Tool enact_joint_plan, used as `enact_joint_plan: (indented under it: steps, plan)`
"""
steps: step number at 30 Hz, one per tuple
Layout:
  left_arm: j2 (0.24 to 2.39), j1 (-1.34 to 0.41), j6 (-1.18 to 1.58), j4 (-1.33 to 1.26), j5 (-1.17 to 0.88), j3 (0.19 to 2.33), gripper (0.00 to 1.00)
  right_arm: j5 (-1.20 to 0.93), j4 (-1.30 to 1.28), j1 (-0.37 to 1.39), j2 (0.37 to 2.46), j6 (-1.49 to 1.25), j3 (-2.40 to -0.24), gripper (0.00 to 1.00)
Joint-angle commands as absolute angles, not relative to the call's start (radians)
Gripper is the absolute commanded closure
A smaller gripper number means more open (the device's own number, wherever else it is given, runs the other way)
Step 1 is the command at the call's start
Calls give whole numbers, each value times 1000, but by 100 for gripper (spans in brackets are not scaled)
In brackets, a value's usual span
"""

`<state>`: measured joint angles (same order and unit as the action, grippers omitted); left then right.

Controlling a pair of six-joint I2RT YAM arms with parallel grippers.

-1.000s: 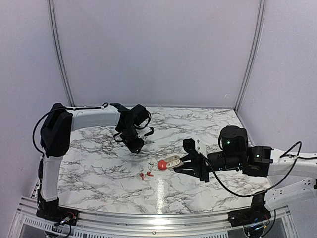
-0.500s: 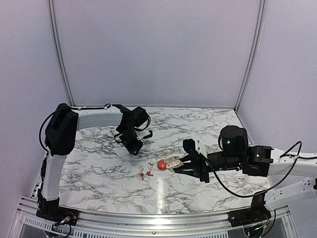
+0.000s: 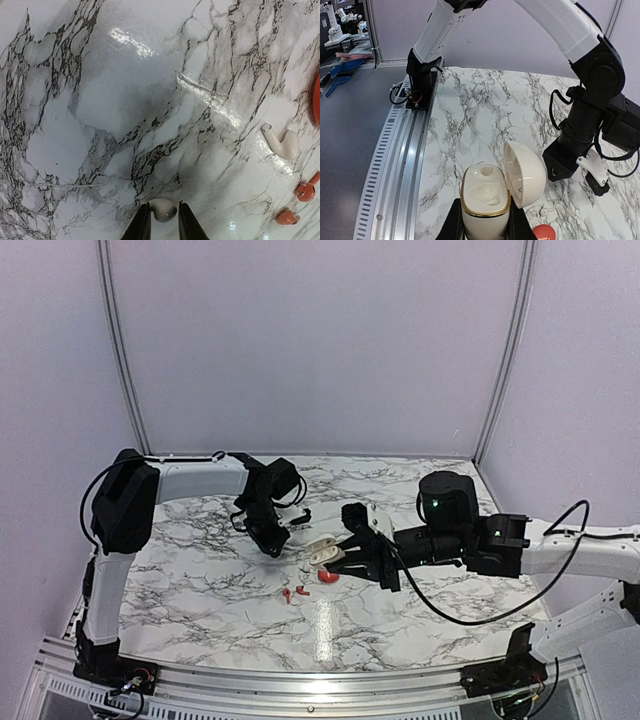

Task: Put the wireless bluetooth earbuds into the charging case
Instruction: Move the left earbud to the center of the board.

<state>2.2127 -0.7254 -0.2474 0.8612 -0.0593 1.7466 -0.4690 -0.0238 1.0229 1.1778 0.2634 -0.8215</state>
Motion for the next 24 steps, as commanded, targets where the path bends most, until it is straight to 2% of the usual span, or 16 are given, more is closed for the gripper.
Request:
enact_joint_plan:
  steps: [1, 15, 24]
  plan:
    - [2213, -721, -256, 883, -83, 1712, 80, -522, 65, 1029, 1245, 311, -906, 100]
    - [2128, -737, -226, 816, -87, 1594, 85, -644, 225, 1001, 1396, 297, -1004, 100]
    - [2051, -742, -180, 687, -158, 1464, 89, -535, 303, 986, 1348, 262, -844, 100]
